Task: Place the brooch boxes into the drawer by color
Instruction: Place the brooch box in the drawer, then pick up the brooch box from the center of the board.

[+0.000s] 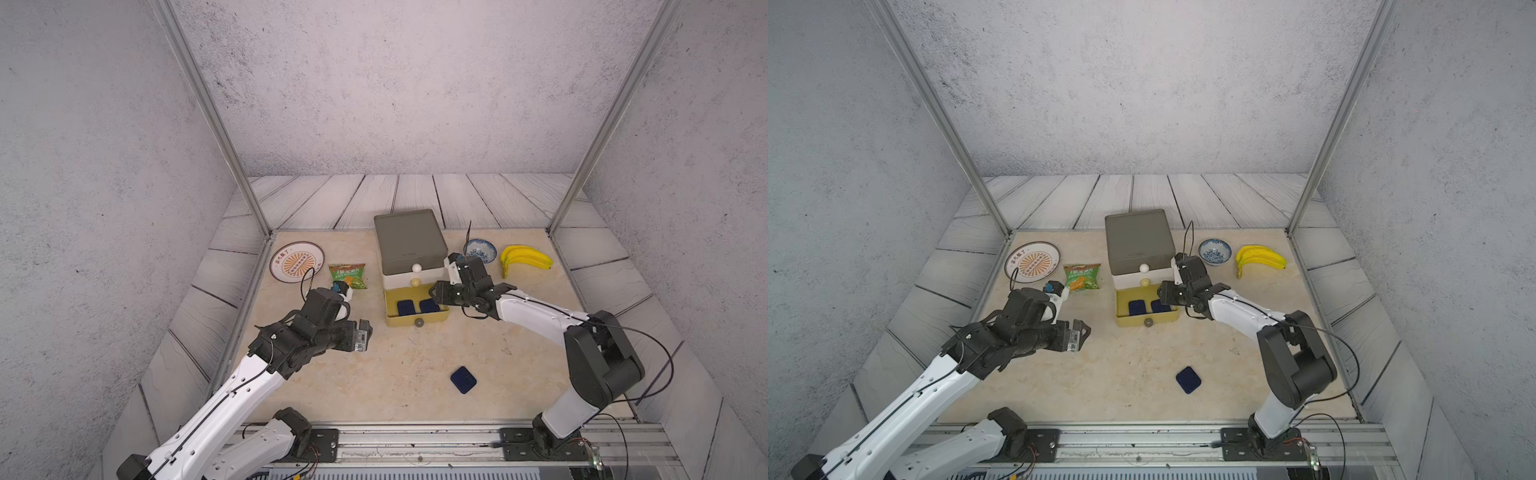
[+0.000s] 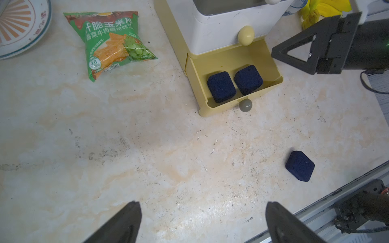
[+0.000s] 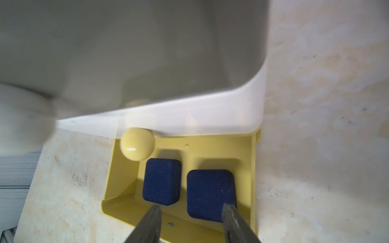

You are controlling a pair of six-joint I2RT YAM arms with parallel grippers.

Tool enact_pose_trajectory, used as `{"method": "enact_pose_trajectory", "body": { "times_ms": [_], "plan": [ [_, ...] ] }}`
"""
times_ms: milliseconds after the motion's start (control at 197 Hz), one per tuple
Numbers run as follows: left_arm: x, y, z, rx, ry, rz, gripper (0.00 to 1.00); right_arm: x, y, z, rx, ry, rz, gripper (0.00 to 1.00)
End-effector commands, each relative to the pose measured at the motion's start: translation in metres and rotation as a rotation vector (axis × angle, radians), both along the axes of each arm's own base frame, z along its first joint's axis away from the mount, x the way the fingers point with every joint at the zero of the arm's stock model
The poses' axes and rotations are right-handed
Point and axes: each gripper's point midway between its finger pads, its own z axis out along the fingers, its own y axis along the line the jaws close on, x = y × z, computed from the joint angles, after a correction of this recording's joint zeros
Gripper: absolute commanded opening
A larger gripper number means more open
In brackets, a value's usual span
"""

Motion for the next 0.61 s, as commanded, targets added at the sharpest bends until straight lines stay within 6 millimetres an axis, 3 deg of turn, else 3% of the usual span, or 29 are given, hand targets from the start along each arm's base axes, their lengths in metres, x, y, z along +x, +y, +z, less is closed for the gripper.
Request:
{"method": "enact_pose_trajectory", "body": {
  "times_ms": [0,167,340,471,603],
  "plan": [
    [-0.003,-0.006,0.008,-0.027,-0.011,-0.041,0.99,-0.004,-0.018,0.031,-0.035,-0.099,-0.036,0.53],
    [-0.009,-0.035,0.003,-0.014,0.016,-0.122,0.98,-0.03,-0.053,0.071,-0.056,-0.185,-0.121,0.57],
    [-0.027,-0.1,-0.009,0.042,0.016,-0.282,0.98,-0.065,-0.108,0.099,-0.055,-0.274,-0.247,0.69],
    [-0.043,-0.149,-0.027,0.065,0.059,-0.382,0.99,-0.092,-0.141,0.107,-0.057,-0.261,-0.311,0.75],
    [-0.056,-0.192,-0.048,0.069,0.102,-0.48,0.99,-0.113,-0.159,0.104,-0.083,-0.231,-0.335,0.77]
  ]
}}
